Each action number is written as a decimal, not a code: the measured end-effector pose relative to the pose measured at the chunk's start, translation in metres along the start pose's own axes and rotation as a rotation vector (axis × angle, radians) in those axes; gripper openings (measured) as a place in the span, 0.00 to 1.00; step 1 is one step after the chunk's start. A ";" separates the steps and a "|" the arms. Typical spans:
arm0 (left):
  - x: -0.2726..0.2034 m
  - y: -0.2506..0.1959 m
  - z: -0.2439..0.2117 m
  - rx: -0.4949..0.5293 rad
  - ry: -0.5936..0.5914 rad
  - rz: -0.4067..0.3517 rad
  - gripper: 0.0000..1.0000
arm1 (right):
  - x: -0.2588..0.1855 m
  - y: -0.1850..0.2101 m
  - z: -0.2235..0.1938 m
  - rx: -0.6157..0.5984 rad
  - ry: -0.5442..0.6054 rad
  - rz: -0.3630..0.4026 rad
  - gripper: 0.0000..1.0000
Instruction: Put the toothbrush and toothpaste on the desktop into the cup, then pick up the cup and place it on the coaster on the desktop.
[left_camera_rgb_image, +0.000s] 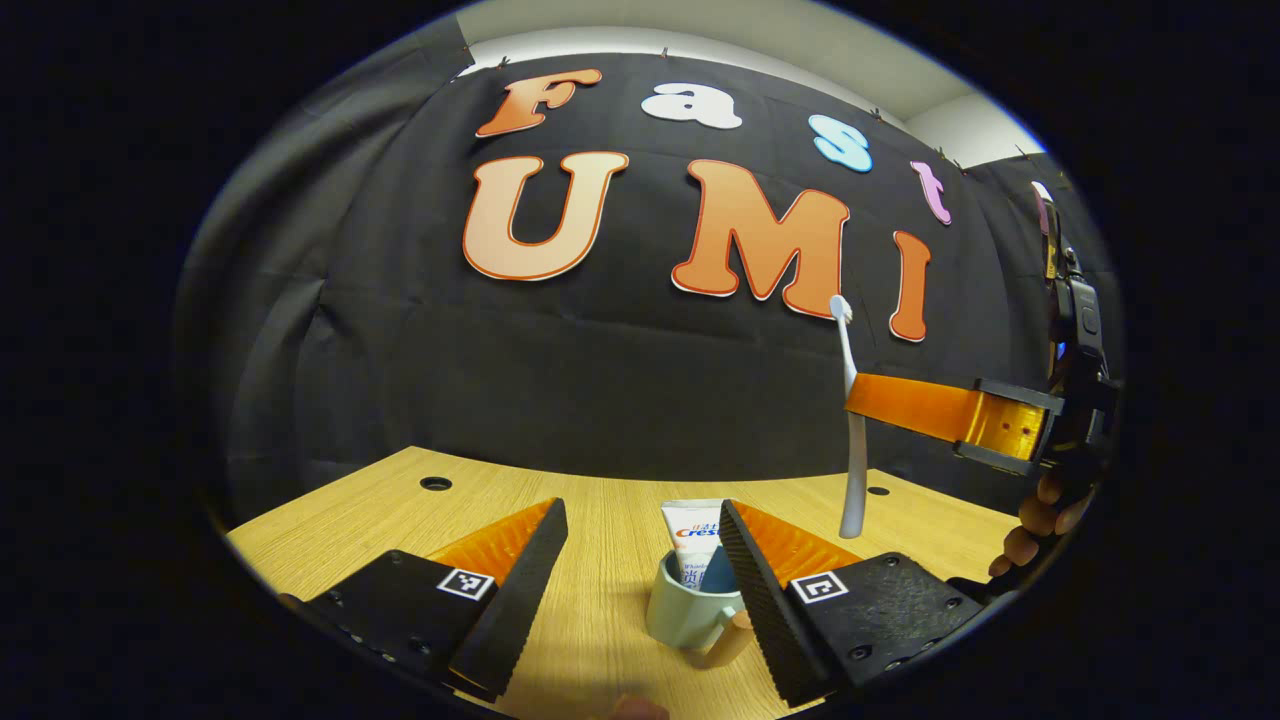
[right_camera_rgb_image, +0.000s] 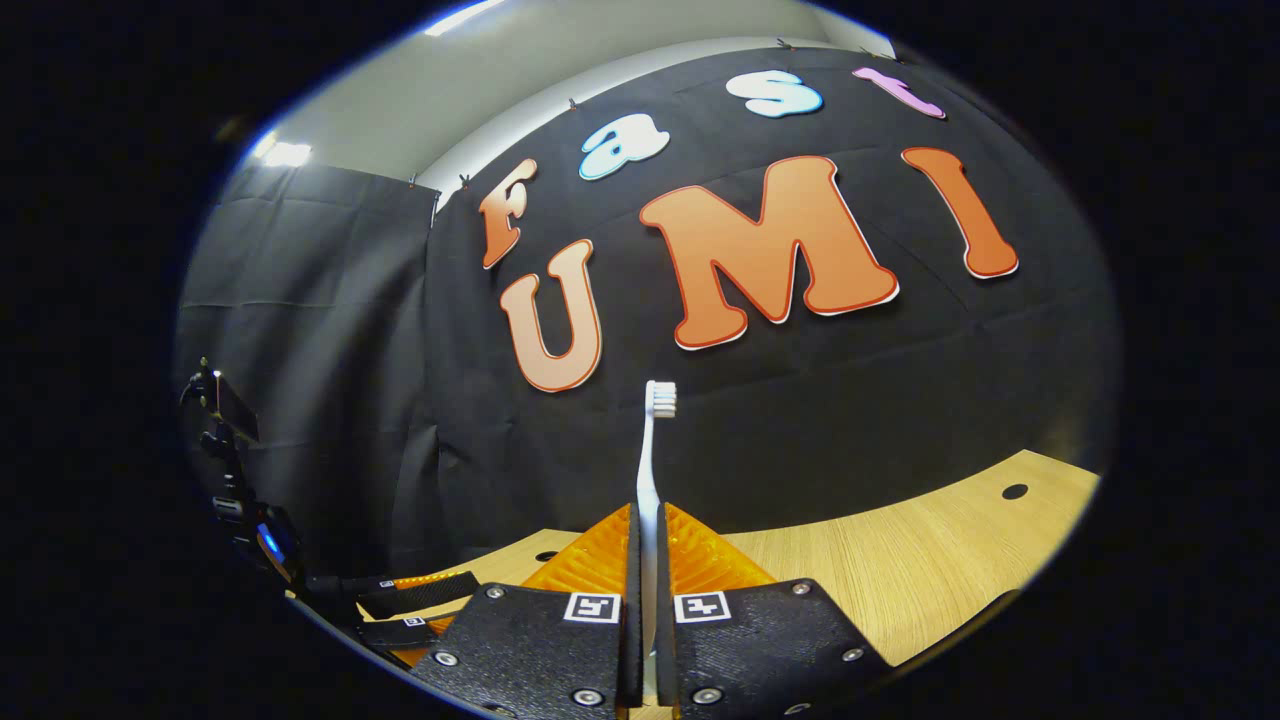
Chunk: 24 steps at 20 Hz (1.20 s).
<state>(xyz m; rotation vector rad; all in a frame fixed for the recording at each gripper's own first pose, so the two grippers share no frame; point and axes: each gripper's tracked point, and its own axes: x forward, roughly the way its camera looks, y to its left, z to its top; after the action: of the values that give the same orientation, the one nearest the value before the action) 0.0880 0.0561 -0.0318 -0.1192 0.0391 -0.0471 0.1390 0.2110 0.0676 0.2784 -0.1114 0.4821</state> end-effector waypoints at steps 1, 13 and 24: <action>-0.002 0.002 0.000 0.000 -0.013 -0.001 0.92 | 0.005 0.002 -0.003 0.001 -0.003 0.002 0.06; -0.012 0.030 -0.009 0.046 -0.039 0.057 0.92 | 0.046 0.010 -0.088 0.012 0.114 0.008 0.06; -0.036 0.026 -0.018 0.055 0.048 0.104 0.92 | 0.007 0.004 -0.072 0.008 0.140 0.009 0.15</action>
<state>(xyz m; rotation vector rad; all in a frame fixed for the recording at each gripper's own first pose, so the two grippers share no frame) 0.0521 0.0815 -0.0515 -0.0607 0.0914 0.0532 0.1457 0.2384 0.0004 0.2515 0.0258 0.5092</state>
